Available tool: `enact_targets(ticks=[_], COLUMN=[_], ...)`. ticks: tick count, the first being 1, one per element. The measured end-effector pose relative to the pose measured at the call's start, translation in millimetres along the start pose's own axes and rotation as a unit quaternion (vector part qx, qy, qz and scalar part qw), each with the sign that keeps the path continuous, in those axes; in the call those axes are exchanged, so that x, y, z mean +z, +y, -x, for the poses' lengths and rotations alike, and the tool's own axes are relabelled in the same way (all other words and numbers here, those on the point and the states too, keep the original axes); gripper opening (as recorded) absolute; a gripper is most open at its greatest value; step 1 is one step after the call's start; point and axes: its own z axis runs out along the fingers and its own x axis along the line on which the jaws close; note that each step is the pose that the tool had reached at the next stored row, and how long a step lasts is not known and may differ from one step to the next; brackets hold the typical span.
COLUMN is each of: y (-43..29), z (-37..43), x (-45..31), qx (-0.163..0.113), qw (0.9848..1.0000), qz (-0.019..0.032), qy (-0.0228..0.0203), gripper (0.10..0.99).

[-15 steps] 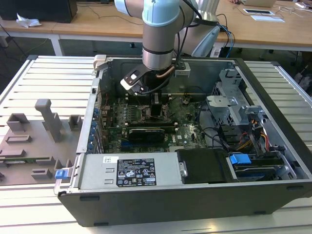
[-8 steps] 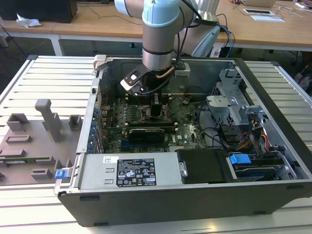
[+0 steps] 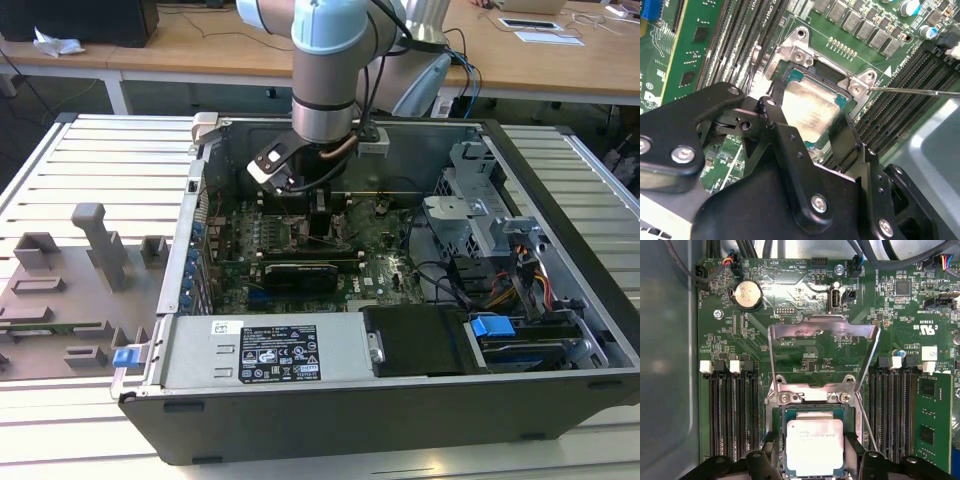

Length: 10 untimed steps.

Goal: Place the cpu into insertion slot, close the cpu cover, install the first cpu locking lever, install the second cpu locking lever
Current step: 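Place the cpu into insertion slot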

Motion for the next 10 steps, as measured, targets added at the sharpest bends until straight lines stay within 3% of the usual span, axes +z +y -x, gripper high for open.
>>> enact_targets(ticks=[5,10], y=[0.0,0.0], z=[1.3,1.5], x=[-1.0,-5.9], qx=[0.000,0.000], qw=[1.0000,1.0000], qz=[0.0004,0.0004], qy=[-0.0085,-0.0098], gripper=[0.624,0.624])
